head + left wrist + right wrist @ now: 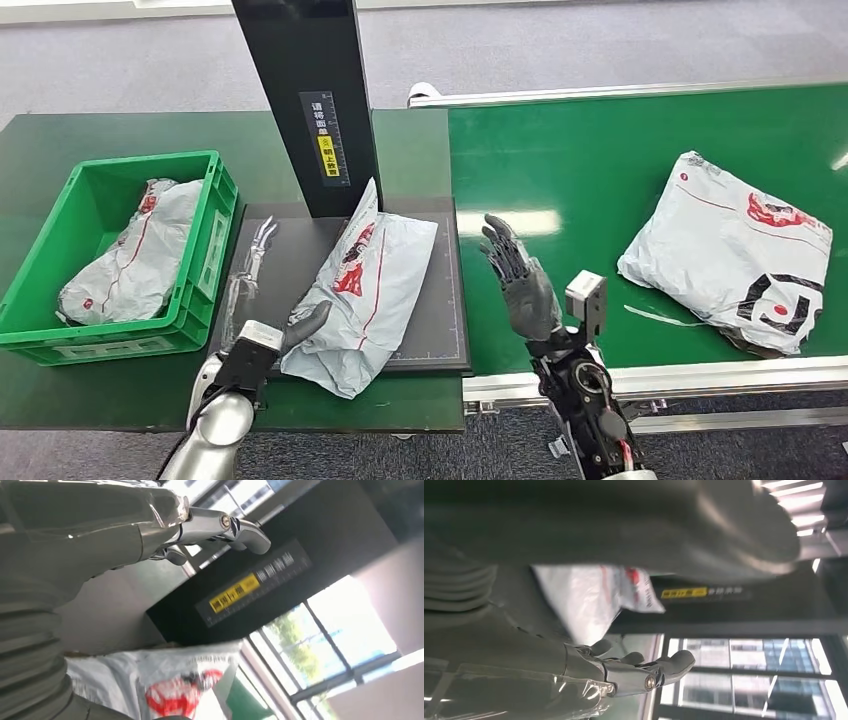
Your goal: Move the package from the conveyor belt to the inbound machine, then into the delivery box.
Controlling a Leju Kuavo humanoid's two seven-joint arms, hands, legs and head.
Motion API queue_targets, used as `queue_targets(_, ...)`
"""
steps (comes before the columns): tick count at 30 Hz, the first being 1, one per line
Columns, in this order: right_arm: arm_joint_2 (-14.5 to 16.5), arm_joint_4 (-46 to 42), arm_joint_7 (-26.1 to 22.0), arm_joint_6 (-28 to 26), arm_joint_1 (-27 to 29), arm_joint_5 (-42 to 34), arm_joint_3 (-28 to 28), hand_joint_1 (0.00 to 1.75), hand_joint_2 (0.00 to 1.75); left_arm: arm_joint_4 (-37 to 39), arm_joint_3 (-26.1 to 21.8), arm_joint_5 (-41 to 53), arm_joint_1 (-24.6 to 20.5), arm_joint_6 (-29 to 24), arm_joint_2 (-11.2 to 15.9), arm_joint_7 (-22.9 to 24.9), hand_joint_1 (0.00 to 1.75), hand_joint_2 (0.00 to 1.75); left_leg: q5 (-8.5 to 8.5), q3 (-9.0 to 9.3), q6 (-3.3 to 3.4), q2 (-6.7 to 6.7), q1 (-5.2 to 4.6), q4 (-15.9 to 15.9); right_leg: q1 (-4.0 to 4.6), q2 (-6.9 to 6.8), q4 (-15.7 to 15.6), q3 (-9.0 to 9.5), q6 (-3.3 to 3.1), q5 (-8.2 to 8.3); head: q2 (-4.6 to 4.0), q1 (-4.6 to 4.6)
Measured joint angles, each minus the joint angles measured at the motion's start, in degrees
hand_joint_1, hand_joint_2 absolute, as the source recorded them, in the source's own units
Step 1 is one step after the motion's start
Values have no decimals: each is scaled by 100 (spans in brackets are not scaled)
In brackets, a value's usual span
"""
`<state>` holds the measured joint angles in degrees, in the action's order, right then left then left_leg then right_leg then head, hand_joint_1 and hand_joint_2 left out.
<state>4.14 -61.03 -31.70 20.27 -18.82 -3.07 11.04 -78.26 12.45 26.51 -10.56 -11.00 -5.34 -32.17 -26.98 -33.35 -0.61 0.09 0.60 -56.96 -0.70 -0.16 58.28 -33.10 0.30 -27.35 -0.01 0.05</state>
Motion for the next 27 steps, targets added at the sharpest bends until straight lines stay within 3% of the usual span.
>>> queue_targets(4,-79,-262,-26,-6,340,33,-269,0,0,-26,169,394,0,40,28,148,0,175,0,1,0,4,0,0,0,2,0,0,0,0,0,0)
queue_targets(7,-82,-531,-18,-10,580,99,-408,0,0,30,395,1201,-12,38,53,438,0,175,0,1,0,0,-1,0,0,-1,-1,0,0,-1,0,1)
queue_targets(13,-28,-1118,37,13,942,215,-549,0,0,802,973,2413,-202,-191,89,772,0,175,-1,1,1,2,-1,0,-1,1,-1,-1,0,-1,0,0)
queue_targets(21,7,-1646,73,111,1221,204,-581,0,0,2214,1497,2847,-683,-403,123,801,0,175,0,4,1,3,-1,0,-1,1,-1,3,0,0,0,-1)
queue_targets(27,8,-1781,77,120,1287,204,-585,0,0,2673,1655,2879,-875,-434,120,803,0,175,0,7,1,1,-1,0,-1,0,-1,10,0,0,-1,1)
